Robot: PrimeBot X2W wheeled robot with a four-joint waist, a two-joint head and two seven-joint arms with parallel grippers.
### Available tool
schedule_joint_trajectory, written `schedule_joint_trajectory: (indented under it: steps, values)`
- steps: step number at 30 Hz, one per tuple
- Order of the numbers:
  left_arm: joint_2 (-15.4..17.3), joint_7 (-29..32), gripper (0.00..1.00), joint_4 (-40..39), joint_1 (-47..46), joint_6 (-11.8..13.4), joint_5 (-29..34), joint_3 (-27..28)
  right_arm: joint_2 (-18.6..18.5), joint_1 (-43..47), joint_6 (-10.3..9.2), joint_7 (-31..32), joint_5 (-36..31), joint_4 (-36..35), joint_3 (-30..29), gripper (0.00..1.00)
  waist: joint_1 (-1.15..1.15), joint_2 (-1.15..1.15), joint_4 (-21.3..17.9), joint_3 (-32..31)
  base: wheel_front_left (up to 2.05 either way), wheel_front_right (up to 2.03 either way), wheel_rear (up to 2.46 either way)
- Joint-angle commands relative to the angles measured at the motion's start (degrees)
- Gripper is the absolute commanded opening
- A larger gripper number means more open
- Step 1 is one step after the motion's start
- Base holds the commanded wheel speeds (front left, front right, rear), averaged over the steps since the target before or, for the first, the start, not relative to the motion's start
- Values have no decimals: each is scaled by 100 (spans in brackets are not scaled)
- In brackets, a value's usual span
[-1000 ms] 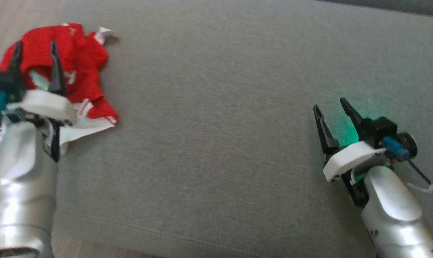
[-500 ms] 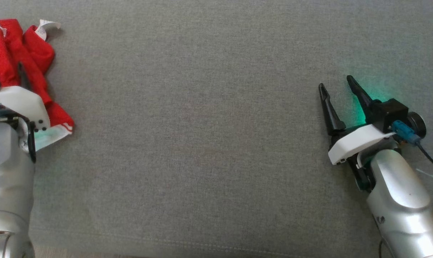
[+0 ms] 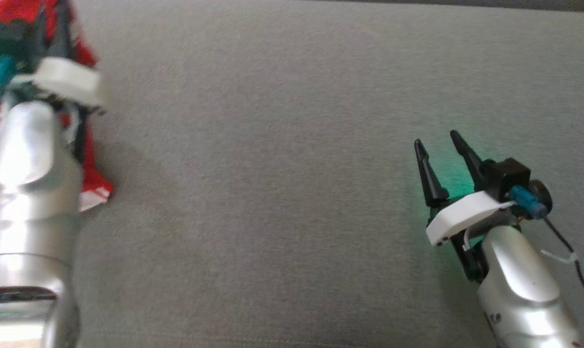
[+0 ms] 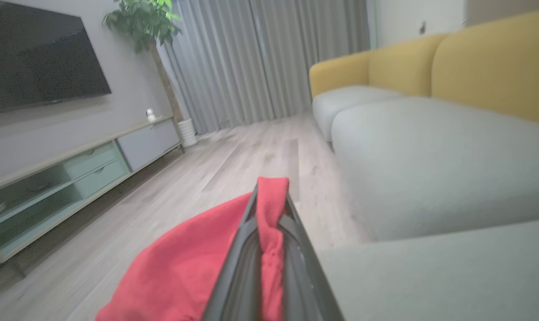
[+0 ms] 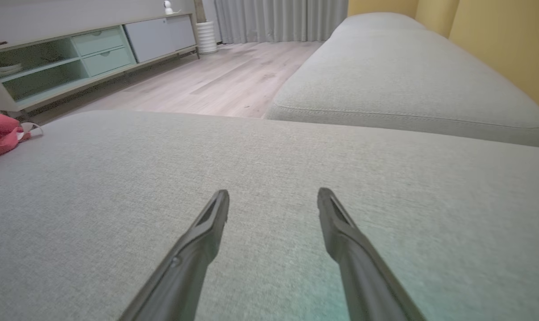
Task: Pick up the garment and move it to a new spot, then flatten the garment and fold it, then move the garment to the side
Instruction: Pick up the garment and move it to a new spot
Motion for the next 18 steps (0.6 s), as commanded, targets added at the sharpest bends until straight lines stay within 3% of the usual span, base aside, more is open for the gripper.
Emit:
schedule_joint_trajectory:
  steps: [1, 8, 18]
  values:
    - [34, -65, 0, -477, -240, -62, -73, -24, 99, 78, -3, -54, 51, -141, 85, 100, 1, 0, -340, -297, 0, 0, 0]
    - [-757, -67, 0, -1373, 90, -188, -791, -628, 269, 254, -3, -54, -7, -130, 283, 100, 1, 0, -1250, -646, 0, 0, 0]
    - [-1003, -68, 0, -2223, 887, -192, -2206, -2165, 390, 321, -3, -54, 132, -135, 778, 100, 1, 0, -2440, -842, 0, 0, 0]
